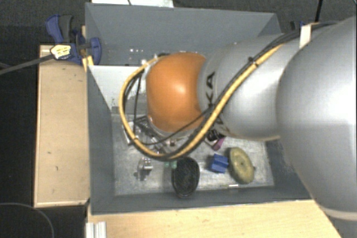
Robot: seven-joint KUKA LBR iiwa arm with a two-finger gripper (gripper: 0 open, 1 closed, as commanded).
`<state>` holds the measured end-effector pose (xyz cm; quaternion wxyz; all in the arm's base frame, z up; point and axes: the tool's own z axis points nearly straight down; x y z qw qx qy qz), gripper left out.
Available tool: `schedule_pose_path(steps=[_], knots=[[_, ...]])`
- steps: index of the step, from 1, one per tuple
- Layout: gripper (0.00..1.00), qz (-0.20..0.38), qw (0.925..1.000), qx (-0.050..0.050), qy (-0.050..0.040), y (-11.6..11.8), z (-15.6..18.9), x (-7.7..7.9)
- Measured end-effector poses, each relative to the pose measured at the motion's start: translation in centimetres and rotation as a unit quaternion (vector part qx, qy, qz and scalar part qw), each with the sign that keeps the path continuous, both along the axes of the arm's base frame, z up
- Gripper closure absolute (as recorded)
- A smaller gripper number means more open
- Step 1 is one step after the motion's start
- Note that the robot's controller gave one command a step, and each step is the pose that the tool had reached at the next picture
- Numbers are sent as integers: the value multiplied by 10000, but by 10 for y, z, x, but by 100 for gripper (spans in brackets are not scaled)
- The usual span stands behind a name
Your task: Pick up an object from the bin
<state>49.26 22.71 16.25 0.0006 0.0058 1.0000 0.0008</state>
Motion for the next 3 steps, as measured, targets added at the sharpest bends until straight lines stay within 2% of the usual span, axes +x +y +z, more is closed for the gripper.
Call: schedule_pose_path(steps=[1, 2, 3], knots=[[0, -921, 9957, -15, 14, -70, -93, 50], [0, 679, 9977, -20, -1, -140, -40, -15], [0, 1395, 9902, -4, -2, -102, -92, 3]])
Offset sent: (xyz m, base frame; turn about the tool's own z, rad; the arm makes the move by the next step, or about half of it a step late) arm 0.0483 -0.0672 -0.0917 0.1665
